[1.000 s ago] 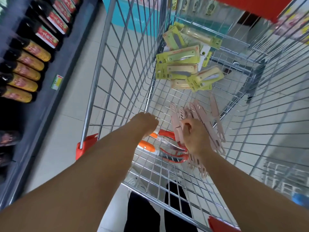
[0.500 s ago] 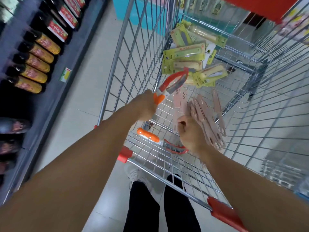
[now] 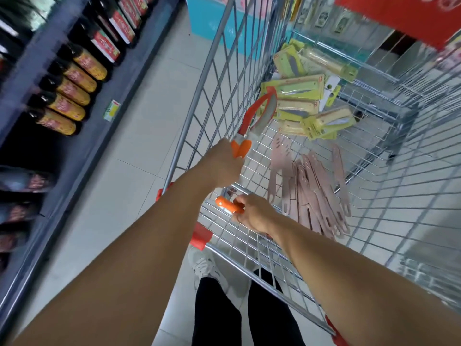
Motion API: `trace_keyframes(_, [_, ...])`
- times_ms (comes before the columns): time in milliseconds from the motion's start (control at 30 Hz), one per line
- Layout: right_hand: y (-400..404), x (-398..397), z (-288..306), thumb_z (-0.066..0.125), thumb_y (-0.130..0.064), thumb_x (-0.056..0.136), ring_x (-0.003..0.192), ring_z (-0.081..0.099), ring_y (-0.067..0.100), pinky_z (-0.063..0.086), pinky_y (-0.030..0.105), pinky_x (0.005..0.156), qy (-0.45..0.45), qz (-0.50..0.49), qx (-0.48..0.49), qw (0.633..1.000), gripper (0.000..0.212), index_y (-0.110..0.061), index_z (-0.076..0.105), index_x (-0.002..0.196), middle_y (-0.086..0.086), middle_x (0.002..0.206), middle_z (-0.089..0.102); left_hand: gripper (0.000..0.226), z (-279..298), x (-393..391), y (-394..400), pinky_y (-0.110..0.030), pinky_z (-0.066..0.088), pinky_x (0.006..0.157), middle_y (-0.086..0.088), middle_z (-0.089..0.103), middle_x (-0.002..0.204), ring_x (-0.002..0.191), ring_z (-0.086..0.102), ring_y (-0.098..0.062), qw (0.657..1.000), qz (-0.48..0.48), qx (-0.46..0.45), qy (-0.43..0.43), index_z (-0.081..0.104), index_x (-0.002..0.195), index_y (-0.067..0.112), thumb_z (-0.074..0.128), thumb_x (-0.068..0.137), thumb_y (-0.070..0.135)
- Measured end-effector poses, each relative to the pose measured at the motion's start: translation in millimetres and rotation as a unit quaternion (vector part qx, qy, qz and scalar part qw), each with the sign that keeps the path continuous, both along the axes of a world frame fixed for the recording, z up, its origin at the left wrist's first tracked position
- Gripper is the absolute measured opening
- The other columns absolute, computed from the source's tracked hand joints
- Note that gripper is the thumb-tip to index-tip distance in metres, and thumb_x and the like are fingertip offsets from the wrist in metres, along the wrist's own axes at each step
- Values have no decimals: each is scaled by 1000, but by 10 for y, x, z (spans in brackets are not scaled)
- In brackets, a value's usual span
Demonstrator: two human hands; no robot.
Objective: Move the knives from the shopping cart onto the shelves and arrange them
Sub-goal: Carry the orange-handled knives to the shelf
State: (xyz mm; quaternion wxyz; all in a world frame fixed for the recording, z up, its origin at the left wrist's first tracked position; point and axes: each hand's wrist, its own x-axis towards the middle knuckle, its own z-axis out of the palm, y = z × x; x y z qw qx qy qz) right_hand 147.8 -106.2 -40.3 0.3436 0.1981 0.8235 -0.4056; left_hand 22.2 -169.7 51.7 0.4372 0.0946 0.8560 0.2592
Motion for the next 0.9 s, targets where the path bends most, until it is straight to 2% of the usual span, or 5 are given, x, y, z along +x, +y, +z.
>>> trace_keyframes(333, [147, 41, 103, 69, -25, 85, 67, 54, 9, 38, 20, 56, -24, -28, -14, 999, 33, -18, 56, 114, -4, 91, 57, 30, 19, 5, -19, -43, 53, 78, -12, 59, 106, 95, 65, -27, 1000, 2, -5, 5, 46, 117, 10, 49, 94, 28])
trace_keyframes(433, [344, 85, 196, 66, -23, 85, 72, 56, 13, 39, 21, 56, -26, -100, -53, 993, 30, -21, 55, 113, -1, 88, 58, 30, 31, 30, -1, -47, 54, 82, -11, 60, 106, 95, 65, -28, 1000, 10, 1, -4, 46, 117, 10, 50, 92, 27])
trace_keyframes(567, [644, 74, 343, 62, -17, 86, 66, 52, 13, 37, 17, 52, 28, -253, -50, 966, 7, -22, 58, 90, -5, 69, 54, 24, 110, 72, 52, -49, 54, 85, -10, 61, 103, 93, 66, -28, 999, 30, 20, -13, 48, 113, 14, 50, 92, 26])
trace_keyframes(733, [890, 53, 612, 66, -11, 81, 65, 56, 9, 45, 20, 61, 98, -363, -67, 924, 14, -21, 59, 88, -6, 72, 60, 16, 327, 172, 199, -35, 56, 68, -9, 59, 97, 90, 67, -26, 999, 36, 36, -19, 48, 110, 13, 47, 96, 20])
trace_keyframes(900, [929, 25, 1154, 71, 2, 74, 58, 59, 0, 47, 22, 64, 215, -447, -67, 866, 22, -16, 61, 82, -14, 63, 62, 14, 688, 291, 346, -41, 58, 73, -10, 62, 98, 85, 68, -27, 996, 78, 53, -10, 51, 104, 15, 51, 92, 22])
